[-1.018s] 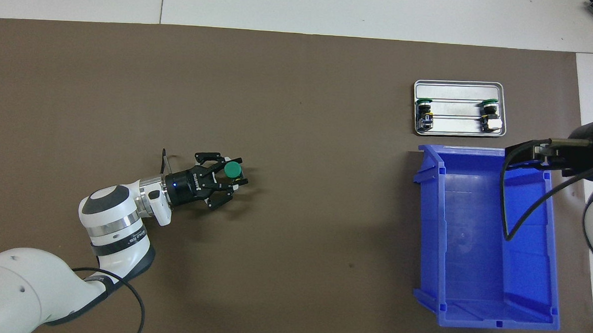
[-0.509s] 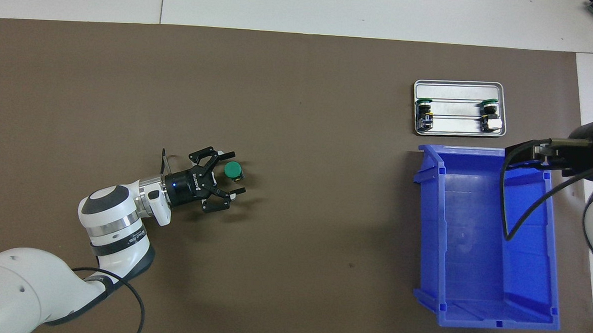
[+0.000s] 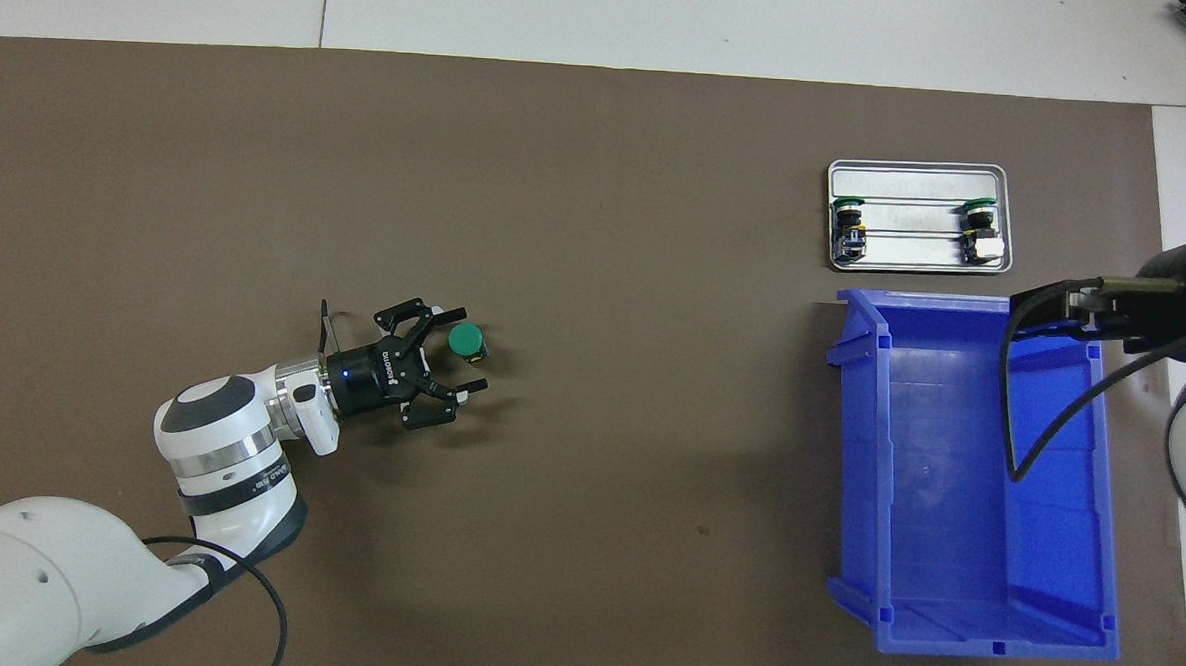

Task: Place and press button with both arms
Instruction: 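Set the button upright on the table and open the left gripper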

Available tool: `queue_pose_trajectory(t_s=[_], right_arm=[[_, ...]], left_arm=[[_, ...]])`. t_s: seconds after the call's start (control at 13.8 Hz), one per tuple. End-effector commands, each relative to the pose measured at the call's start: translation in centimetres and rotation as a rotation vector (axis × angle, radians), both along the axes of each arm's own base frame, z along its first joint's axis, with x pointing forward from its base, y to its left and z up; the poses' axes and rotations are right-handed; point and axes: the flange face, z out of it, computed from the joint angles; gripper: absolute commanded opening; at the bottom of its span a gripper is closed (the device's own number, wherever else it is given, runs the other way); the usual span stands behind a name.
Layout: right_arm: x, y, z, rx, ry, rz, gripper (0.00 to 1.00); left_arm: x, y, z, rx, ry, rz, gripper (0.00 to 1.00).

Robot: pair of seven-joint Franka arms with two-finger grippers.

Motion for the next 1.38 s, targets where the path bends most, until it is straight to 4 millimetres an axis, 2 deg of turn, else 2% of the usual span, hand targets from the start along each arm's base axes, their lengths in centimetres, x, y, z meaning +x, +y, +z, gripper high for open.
queue_pose_trajectory(t_s=[0.0, 0.07, 0.22, 0.51, 0.65, 0.8, 1.09, 1.24, 1.31], right_arm=[[-0.3, 0.0, 0.2, 0.022, 0.0, -0.011, 1.0], [-0.3, 0.0, 0.2, 0.02, 0.0, -0.011, 1.0], [-0.3, 0.0, 0.2, 0.02, 0.0, -0.011, 1.0], [-0.3, 0.0, 0.2, 0.02, 0.0, -0.011, 1.0], [-0.3, 0.0, 0.2, 0.022, 0.0, -0.011, 1.0], [-0.3, 0.0, 0.2, 0.022, 0.0, -0.011, 1.0], [-0.3, 0.0, 0.2, 0.022, 0.0, -0.011, 1.0], [-0.3, 0.0, 0.2, 0.02, 0.0, -0.011, 1.0], [-0.3, 0.0, 0.2, 0.02, 0.0, -0.009, 1.0]], left_arm=[[-0.1, 1.4, 0.3, -0.014, 0.035, 0.015, 0.99], [0.1, 1.8, 0.4, -0.012, 0.045, 0.011, 0.99], [0.8, 4.2, 0.7, 0.006, 0.043, 0.004, 0.99], [3.1, 7.9, 2.2, 0.042, 0.028, 0.018, 0.99], [5.3, 11.0, 3.2, 0.125, 0.004, 0.032, 0.99], [6.5, 14.1, 3.5, 0.279, 0.013, 0.123, 0.99], [9.2, 16.6, 6.7, 0.385, 0.037, 0.203, 0.99], [11.4, 17.9, 9.6, 0.426, 0.089, 0.195, 0.99], [12.6, 18.3, 11.7, 0.464, 0.126, 0.178, 0.99]])
